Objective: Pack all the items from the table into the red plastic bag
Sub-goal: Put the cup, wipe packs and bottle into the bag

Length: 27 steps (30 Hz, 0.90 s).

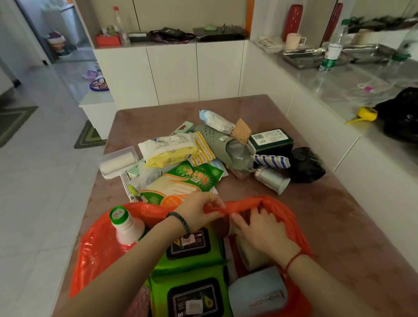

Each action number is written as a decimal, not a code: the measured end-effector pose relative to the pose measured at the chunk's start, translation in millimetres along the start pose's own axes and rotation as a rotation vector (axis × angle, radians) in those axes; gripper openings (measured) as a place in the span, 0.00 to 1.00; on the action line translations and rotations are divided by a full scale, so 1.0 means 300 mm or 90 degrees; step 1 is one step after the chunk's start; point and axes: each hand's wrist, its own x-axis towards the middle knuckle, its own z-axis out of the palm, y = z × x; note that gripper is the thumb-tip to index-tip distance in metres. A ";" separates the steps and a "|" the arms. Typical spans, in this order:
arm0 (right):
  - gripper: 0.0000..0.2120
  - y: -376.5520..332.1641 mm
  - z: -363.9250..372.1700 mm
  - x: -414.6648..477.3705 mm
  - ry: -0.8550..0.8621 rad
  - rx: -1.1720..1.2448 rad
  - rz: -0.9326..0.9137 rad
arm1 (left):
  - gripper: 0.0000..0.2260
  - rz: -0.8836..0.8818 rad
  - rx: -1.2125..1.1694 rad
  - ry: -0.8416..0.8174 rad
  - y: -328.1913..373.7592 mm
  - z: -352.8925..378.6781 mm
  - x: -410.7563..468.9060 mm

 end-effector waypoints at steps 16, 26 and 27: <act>0.08 0.263 -0.269 0.115 -0.097 0.242 -0.169 | 0.17 -0.026 0.013 -0.077 -0.008 -0.087 0.028; 0.25 -0.128 -0.295 0.334 -0.276 0.800 0.022 | 0.21 -0.373 0.023 0.054 -0.215 -0.240 0.174; 0.27 -0.189 -0.264 0.358 -0.324 0.851 0.067 | 0.21 -0.403 0.036 0.045 -0.244 -0.239 0.183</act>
